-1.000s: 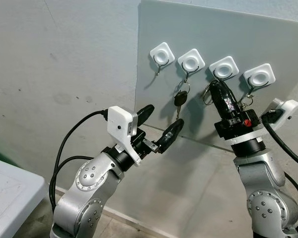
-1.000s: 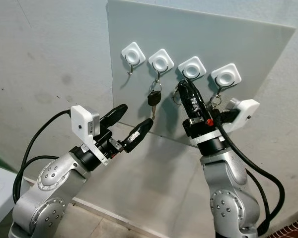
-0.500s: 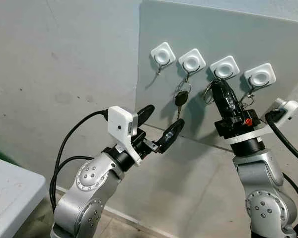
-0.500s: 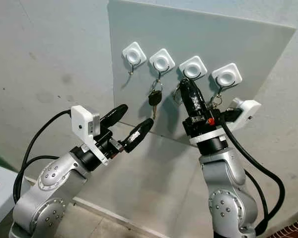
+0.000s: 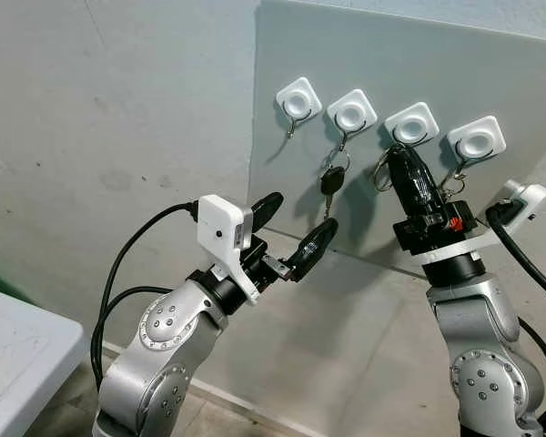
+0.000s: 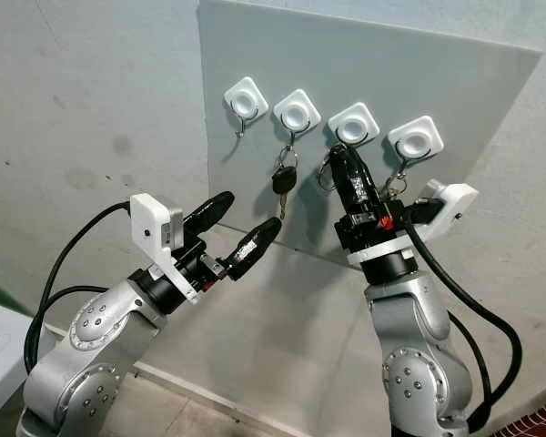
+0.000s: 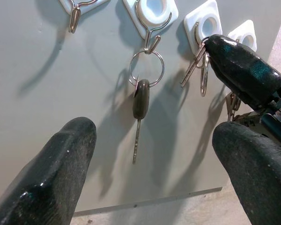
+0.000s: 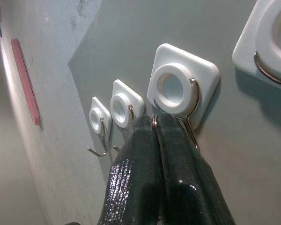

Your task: Hang keys on a hook

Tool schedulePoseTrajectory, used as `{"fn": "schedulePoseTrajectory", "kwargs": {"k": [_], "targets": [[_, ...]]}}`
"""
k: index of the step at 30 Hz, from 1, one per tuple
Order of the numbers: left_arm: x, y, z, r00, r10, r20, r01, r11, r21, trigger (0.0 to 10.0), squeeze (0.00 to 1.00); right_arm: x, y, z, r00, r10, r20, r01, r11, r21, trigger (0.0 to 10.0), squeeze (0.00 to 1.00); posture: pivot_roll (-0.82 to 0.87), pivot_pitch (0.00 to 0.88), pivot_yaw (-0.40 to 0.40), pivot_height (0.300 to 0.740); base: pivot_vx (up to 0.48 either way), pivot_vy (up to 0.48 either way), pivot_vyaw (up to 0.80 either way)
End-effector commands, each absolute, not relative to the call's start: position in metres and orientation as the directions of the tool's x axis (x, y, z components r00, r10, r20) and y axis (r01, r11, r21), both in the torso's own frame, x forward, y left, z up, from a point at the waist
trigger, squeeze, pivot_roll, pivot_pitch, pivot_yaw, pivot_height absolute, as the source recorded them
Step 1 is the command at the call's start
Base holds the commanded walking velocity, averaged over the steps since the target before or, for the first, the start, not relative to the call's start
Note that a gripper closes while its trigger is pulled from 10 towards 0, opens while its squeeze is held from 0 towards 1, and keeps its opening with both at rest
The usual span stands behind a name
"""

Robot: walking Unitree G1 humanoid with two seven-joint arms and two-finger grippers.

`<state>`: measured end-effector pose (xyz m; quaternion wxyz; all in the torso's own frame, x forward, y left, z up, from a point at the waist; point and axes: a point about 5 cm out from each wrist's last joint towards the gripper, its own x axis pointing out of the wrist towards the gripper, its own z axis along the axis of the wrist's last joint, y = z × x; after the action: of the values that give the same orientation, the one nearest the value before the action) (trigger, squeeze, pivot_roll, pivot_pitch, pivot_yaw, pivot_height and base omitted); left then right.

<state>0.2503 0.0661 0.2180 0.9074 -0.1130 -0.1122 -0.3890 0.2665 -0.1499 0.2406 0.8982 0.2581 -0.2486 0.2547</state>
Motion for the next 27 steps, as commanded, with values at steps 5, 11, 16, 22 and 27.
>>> {"fn": "schedulePoseTrajectory", "kwargs": {"k": [5,11,16,22,27], "targets": [[0.246,0.064,0.223,0.662,-0.684,0.307,0.74,0.663,-0.115,10.0,0.0,0.269,-0.166,0.241,0.79,0.231,0.568,-0.501,0.777,0.382,10.0,0.0,0.01,0.022,-0.052,0.74,0.0,0.0,0.0],[0.244,0.063,0.222,0.663,-0.683,0.308,0.739,0.662,-0.124,10.0,0.0,0.269,-0.165,0.233,0.809,0.24,0.537,-0.489,0.782,0.386,10.0,0.0,0.01,0.024,-0.053,0.74,0.0,0.0,0.0],[0.244,0.063,0.222,0.665,-0.68,0.308,0.738,0.663,-0.13,10.0,0.0,0.27,-0.165,0.233,0.81,0.24,0.535,-0.488,0.782,0.387,10.0,0.0,0.01,0.025,-0.055,0.74,0.0,0.0,0.0],[0.244,0.064,0.222,0.666,-0.68,0.307,0.736,0.664,-0.128,10.0,0.0,0.269,-0.164,0.232,0.808,0.254,0.531,-0.493,0.785,0.375,10.0,0.0,0.01,0.025,-0.055,0.74,0.0,0.0,0.0],[0.244,0.064,0.223,0.664,-0.68,0.312,0.739,0.661,-0.131,10.0,0.0,0.264,-0.155,0.235,0.779,0.319,0.54,-0.531,0.794,0.297,10.0,0.0,0.01,0.027,-0.051,0.74,0.0,0.0,0.0]]}}
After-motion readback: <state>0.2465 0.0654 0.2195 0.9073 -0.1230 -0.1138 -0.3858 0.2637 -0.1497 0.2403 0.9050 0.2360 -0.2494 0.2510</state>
